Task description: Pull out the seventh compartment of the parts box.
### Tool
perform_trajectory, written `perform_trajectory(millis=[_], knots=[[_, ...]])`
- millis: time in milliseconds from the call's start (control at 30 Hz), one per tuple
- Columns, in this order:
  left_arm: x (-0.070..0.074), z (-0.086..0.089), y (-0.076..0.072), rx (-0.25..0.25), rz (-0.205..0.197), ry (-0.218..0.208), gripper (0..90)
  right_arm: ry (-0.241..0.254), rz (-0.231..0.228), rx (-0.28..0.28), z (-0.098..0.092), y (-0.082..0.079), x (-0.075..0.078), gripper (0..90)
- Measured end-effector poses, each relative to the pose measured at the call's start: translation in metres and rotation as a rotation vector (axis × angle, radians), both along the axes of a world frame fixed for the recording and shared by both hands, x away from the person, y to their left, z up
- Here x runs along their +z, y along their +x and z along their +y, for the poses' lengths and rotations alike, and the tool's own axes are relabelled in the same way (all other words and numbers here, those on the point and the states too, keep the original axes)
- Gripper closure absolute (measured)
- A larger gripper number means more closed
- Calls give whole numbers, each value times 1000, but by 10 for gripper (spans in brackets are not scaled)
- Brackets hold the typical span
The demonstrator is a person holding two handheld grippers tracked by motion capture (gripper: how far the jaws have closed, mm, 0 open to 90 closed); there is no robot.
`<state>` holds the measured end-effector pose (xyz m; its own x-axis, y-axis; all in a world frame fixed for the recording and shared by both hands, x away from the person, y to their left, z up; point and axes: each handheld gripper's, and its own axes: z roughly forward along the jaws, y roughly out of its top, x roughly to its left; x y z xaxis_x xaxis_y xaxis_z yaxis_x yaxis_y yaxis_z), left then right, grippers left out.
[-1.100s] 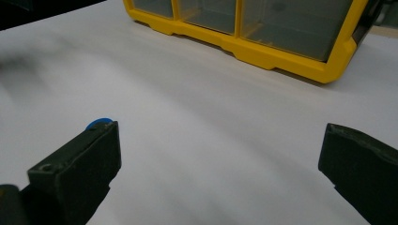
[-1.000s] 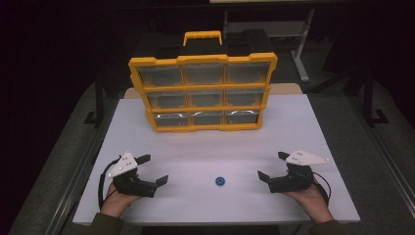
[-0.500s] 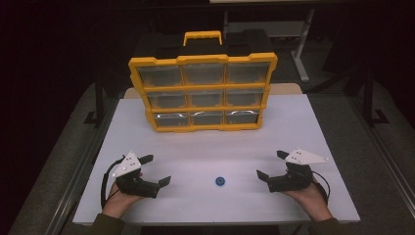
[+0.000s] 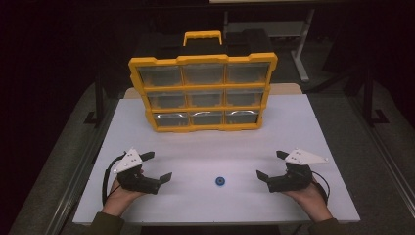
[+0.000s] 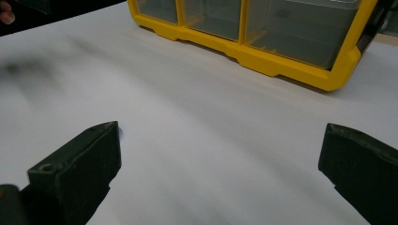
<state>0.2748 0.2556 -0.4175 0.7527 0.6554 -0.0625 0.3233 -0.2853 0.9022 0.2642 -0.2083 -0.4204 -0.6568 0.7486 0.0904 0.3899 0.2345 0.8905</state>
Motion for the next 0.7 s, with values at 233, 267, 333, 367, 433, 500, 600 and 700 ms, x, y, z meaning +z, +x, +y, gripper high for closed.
perform_trajectory(millis=[233, 267, 333, 367, 433, 500, 600, 700], knots=[[2, -3, 7, -5, -3, 2, 0, 2, 4, 4, 1, -1, 0, 0], [3, -3, 7, -5, -5, -1, 0, 2, 1, 5, 0, -1, 0, 0], [3, -4, 8, -1, -2, 0, 0, 5, -2, 4, 0, -1, 0, 0], [3, -5, 8, 3, -1, -2, 0, 6, -3, 5, 0, -1, 0, 0], [4, -5, 9, -4, -8, 17, 0, 3, -2, 3, 0, -1, 0, 0], [4, -5, 9, 0, -7, 14, 0, 5, -6, 4, 0, 0, 0, 0], [5, -6, 10, -1, -10, 11, 0, 5, -7, 0, 0, 0, 1, 0], [6, -6, 11, -1, -11, 16, 0, 4, -8, -3, 0, -1, 1, 0]])
